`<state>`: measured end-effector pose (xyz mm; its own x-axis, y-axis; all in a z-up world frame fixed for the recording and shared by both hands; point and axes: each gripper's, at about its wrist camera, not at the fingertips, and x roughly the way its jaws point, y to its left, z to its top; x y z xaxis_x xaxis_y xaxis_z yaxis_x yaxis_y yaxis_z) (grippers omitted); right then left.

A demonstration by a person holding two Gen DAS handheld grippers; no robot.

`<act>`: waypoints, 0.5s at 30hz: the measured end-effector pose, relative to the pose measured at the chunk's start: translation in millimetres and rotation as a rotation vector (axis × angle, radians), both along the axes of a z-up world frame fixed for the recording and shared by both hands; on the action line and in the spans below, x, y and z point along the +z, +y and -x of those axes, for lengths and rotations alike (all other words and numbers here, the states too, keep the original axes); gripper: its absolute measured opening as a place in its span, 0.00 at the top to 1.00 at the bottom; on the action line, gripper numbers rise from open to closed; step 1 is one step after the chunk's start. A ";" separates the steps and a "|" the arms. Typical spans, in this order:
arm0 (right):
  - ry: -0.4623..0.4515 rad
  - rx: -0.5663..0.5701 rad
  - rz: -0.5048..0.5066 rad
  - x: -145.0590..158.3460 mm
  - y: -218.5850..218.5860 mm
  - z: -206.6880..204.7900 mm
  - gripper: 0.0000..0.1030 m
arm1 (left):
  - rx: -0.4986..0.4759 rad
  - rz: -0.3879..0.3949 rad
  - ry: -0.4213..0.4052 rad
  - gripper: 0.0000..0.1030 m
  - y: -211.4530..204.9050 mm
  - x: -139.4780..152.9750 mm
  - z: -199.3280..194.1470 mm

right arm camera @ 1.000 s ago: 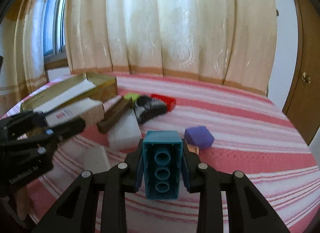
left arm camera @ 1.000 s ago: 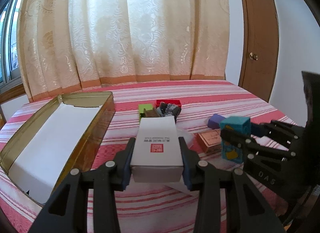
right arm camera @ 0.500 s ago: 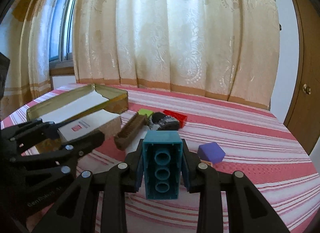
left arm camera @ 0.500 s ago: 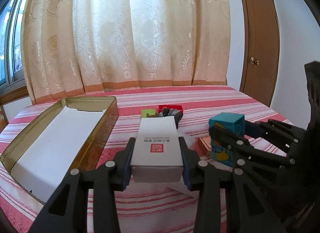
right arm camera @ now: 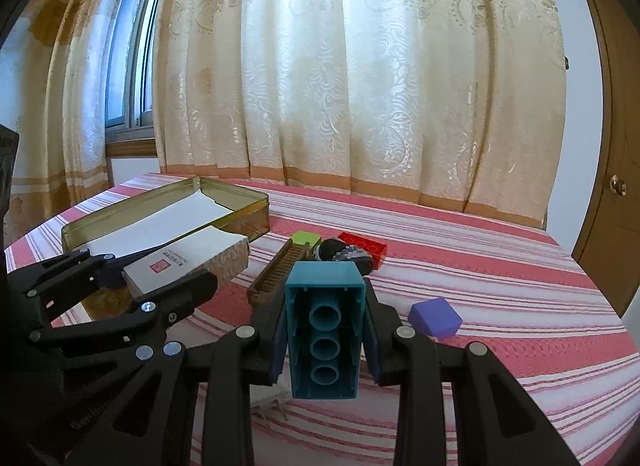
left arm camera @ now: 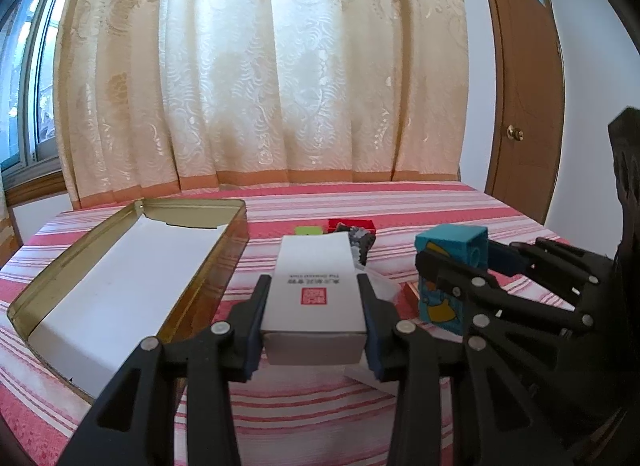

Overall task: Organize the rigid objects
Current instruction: 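Lift and carry the white box and teal brick toward the gold tin tray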

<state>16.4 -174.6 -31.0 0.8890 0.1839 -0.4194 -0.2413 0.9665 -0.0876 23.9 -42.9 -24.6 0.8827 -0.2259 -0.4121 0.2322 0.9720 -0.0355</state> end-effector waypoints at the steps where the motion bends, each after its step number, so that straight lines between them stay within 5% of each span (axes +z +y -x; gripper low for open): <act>1: -0.001 0.002 0.000 0.4 1.0 0.0 0.67 | 0.004 0.001 -0.003 0.61 0.2 -0.6 2.0; 15: -0.058 0.031 0.003 7.2 22.6 -6.9 0.67 | 0.082 -0.016 -0.065 0.61 15.2 2.0 10.2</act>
<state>23.3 -152.0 -23.8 0.9059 0.2104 -0.3676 -0.2654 0.9583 -0.1057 13.7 -27.7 -22.6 0.9229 -0.1458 -0.3563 0.1534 0.9881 -0.0069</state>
